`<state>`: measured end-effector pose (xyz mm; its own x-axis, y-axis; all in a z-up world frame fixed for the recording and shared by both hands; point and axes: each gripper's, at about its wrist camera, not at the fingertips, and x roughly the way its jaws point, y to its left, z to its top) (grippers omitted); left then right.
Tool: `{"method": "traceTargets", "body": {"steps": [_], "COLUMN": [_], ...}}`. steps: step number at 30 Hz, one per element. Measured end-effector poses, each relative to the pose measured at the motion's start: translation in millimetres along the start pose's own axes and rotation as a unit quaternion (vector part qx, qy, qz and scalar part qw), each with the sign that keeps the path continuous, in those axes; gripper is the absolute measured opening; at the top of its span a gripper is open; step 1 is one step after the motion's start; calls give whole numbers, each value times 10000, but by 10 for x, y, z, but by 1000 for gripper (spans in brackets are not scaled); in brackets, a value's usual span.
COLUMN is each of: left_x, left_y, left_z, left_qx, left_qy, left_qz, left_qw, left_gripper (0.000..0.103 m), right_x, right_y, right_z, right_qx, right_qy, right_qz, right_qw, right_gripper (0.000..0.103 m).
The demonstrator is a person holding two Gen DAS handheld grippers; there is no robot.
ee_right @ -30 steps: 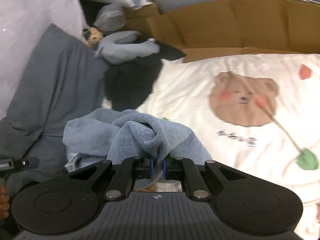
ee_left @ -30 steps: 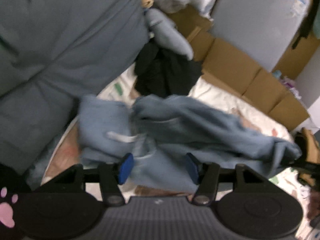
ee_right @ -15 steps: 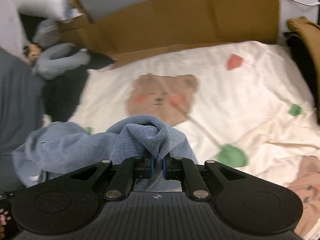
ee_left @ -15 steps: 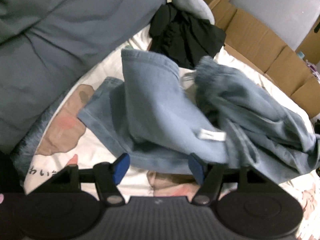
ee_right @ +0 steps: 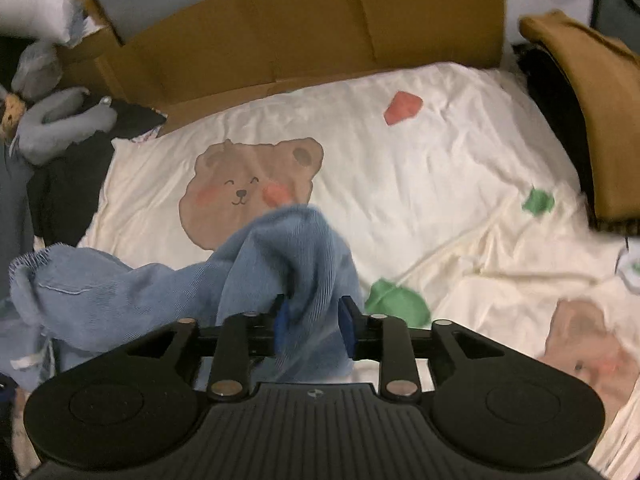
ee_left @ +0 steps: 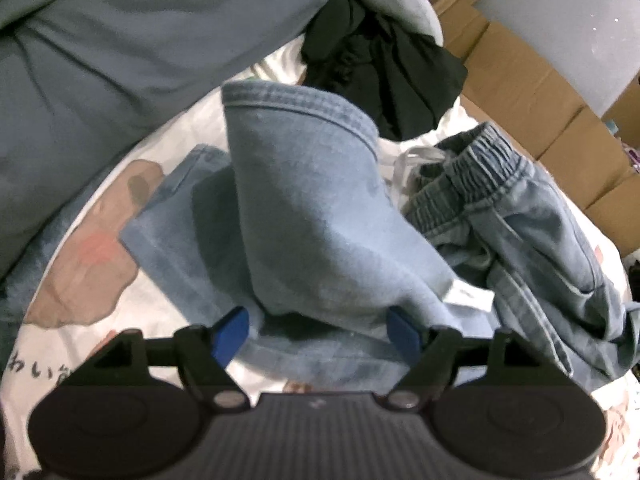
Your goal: Fold clothes
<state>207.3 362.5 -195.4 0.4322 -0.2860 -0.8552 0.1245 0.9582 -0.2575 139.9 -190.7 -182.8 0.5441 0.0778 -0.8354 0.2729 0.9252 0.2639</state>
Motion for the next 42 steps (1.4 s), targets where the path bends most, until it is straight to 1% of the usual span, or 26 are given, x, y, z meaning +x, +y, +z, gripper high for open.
{"method": "traceTargets", "body": {"steps": [3, 4, 5, 6, 7, 9, 10, 12, 15, 19, 22, 24, 28, 33, 35, 36, 37, 39, 40, 41, 42], "left_x": [-6, -10, 10, 31, 51, 94, 105, 73, -101, -355, -553, -671, -843, -1009, -1046, -1047, -1025, -982, -960, -952, -944], "left_y": [-58, -82, -116, -151, -185, -246, -271, -334, -406, -432, -487, -577, -807, -1210, -1391, -1447, -1443, -1437, -1381, -1296, -1212], "left_z": [23, 29, 35, 41, 47, 58, 59, 55, 56, 70, 87, 83, 64, 18, 18, 17, 32, 64, 73, 82, 91], "left_qx": [37, 59, 133, 207, 280, 384, 421, 572, 799, 922, 1028, 1209, 1505, 1904, 2185, 2298, 2314, 2346, 2323, 2290, 2255], "left_qy": [-102, -137, -100, -63, -26, 64, 112, 177, 102, -6, -105, -93, -5, 98, 111, 113, 137, 184, 191, 183, 174], "left_qz": [-234, -321, -349, -378, -406, -457, -453, -500, -649, -804, -960, -1149, -1615, -2319, -2408, -2381, -2319, -2193, -2061, -1909, -1757], "left_qw": [9997, 9994, 9993, 9991, 9988, 9982, 9980, 9970, 9946, 9925, 9900, 9860, 9753, 9539, 9456, 9436, 9447, 9469, 9503, 9544, 9581], "left_gripper": [74, 70, 64, 54, 46, 16, 12, 6, 4, 3, 2, 1, 1, 0, 0, 0, 0, 0, 0, 2, 10], "right_x": [-90, -118, -145, -167, -182, -202, -211, -232, -264, -287, -313, -336, -379, -427, -437, -432, -418, -366, -339, -308, -275], "right_y": [-3, 0, 6, 16, 34, 79, 103, 150, 234, 383, 546, 685, 1022, 1540, 1711, 1812, 1899, 2052, 2113, 2177, 2235], "right_z": [-136, -188, -245, -300, -354, -468, -523, -616, -710, -791, -857, -905, -995, -1049, -1057, -1065, -1074, -1099, -1111, -1126, -1147], "right_qx": [200, 249, 297, 326, 321, 292, 279, 256, 121, -49, -206, -352, -658, -1035, -1155, -1228, -1285, -1358, -1385, -1422, -1468], "right_qy": [1, 15, 41, 74, 120, 241, 303, 392, 425, 490, 540, 570, 573, 430, 388, 373, 379, 432, 460, 488, 514], "right_qz": [-7, 24, 72, 123, 181, 318, 393, 533, 688, 967, 1244, 1478, 1913, 2444, 2632, 2689, 2725, 2831, 2868, 2891, 2887], "right_qw": [9998, 9997, 9995, 9994, 9992, 9988, 9984, 9975, 9966, 9941, 9905, 9867, 9777, 9632, 9570, 9546, 9528, 9484, 9468, 9454, 9447], "right_gripper": [39, 40, 41, 41, 42, 42, 42, 42, 42, 42, 42, 42, 42, 42, 43, 46, 48, 48, 49, 49, 50]}}
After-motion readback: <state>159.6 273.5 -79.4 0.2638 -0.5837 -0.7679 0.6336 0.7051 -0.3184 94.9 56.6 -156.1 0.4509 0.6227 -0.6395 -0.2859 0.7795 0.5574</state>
